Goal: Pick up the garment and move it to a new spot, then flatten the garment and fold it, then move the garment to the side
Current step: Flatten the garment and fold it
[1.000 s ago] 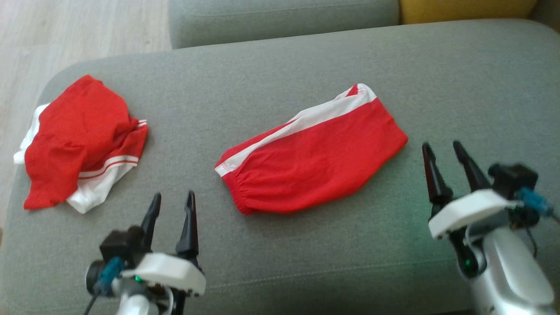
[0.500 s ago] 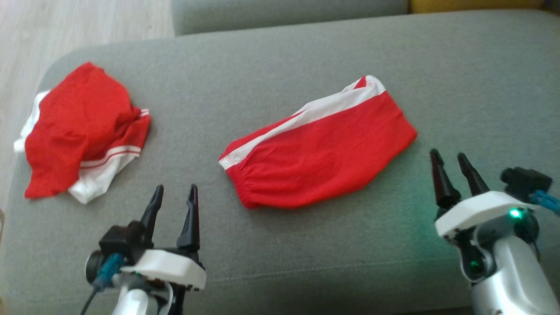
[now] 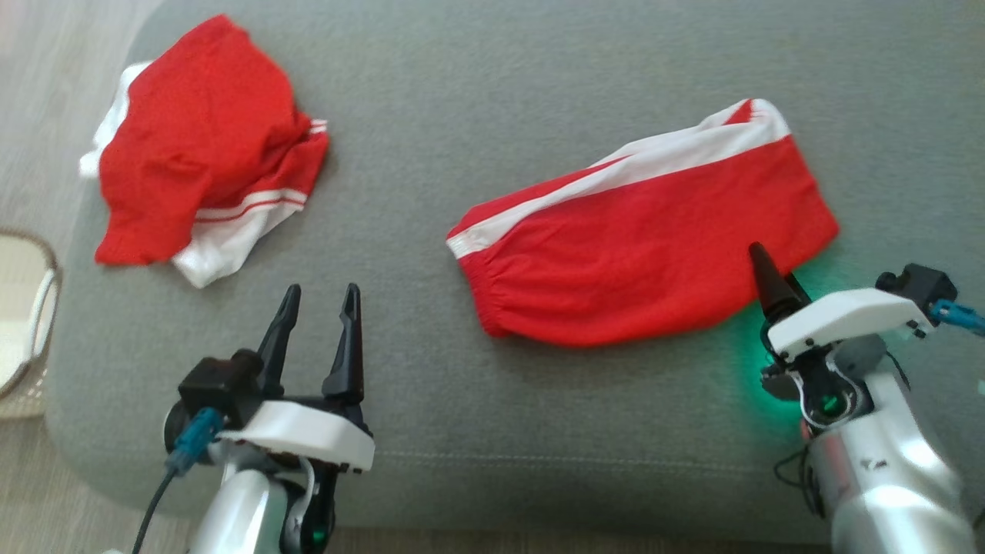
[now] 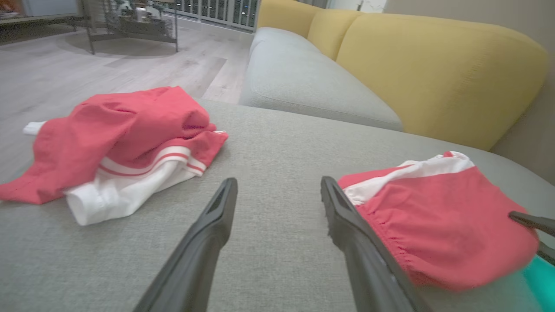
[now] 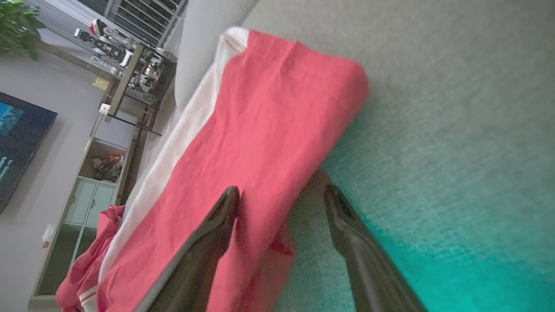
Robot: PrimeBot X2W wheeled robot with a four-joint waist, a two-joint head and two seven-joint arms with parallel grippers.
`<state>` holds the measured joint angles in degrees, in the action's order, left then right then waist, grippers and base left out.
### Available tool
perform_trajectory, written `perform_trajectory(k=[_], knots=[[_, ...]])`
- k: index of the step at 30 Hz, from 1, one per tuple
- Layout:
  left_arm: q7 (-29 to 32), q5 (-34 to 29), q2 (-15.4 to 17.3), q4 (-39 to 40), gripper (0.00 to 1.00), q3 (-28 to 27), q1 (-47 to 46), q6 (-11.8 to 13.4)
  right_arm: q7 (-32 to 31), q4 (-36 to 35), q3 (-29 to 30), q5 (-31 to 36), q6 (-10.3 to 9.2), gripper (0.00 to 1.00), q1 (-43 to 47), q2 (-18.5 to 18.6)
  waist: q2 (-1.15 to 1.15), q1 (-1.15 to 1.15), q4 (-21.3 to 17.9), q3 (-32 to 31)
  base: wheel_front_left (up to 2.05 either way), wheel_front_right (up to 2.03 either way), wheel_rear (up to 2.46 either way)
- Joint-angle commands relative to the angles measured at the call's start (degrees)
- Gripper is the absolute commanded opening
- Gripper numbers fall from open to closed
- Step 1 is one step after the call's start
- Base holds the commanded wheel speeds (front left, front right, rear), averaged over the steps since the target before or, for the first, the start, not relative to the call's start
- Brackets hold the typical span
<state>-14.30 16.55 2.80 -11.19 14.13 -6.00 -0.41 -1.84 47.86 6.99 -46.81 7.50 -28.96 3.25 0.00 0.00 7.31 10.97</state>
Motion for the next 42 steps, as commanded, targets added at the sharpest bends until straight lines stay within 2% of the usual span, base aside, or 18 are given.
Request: perform_trajectory(k=[1, 4, 14, 22, 23, 24, 25, 30, 34, 42], knots=[[-0.7, -0.05, 0.1, 1.82, 1.0, -1.38, -2.43, 0.27, 0.3, -0.69, -1.15, -0.42, -0.01, 1.0, -2.35, -0.36, 0.0, 0.0, 1.37, 1.23, 0.0, 0.0, 0.0], [-0.7, 0.29, 0.09, 2.07, 1.0, -0.79, -3.08, 0.55, 1.64, 4.37, -0.38, 0.02, -0.01, 1.0, -5.44, -0.36, 0.0, 0.0, 2.61, 2.24, 0.0, 0.0, 0.0], [-0.7, 0.94, 0.09, 2.59, 1.0, 0.61, -5.0, 0.79, 3.7, 20.63, 2.75, 8.0, -0.01, 1.0, -16.59, 0.61, 0.0, 0.0, 5.24, 5.38, 0.0, 0.0, 0.0], [-0.7, 1.76, 0.09, 2.77, 1.0, 1.03, -6.14, 1.3, 4.44, 25.32, 4.6, 11.51, -0.01, 1.0, -21.3, 1.44, 0.0, 0.0, 6.44, 6.73, 0.0, 0.0, 0.0], [-0.7, 1.88, 0.09, 2.76, 1.0, 0.97, -6.19, 1.42, 4.39, 25.54, 4.89, 11.94, -0.01, 0.89, -21.44, 1.55, 0.0, 0.0, 6.5, 6.75, 0.0, 0.0, 0.0], [-0.7, 1.96, 0.09, 2.74, 1.0, 0.94, -6.22, 1.49, 4.48, 25.7, 5.05, 12.58, -0.01, 0.09, -21.51, 1.71, 0.0, 0.0, 6.53, 6.73, 0.0, 0.0, 0.0], [-0.7, 2.0, 0.09, 2.71, 1.0, 0.9, -6.24, 1.53, 4.56, 25.81, 5.07, 13.29, -0.01, 0.0, -21.58, 1.74, 0.0, 0.0, 6.52, 6.69, 0.0, 0.0, 0.0], [-0.7, 2.02, 0.08, 2.4, 1.0, 0.56, -6.13, 1.73, 5.99, 26.0, 5.46, 15.63, -0.01, 0.0, -21.51, 1.5, 0.0, 0.0, 5.78, 5.7, 0.0, 0.0, 0.0], [-0.7, 1.99, 0.08, 2.28, 1.0, 0.47, -5.79, 1.79, 9.38, 26.03, 5.36, 17.31, -0.01, 0.0, -21.78, 1.59, 0.0, 0.0, 4.66, 4.42, 0.0, 0.0, 0.0], [-0.7, 1.92, 0.08, 1.95, 1.0, 0.22, -4.92, 1.74, 15.71, 26.05, 6.77, 20.55, -0.01, 0.0, -22.53, 4.62, 0.0, 0.0, 2.67, 2.04, 0.0, 0.0, 0.0]])
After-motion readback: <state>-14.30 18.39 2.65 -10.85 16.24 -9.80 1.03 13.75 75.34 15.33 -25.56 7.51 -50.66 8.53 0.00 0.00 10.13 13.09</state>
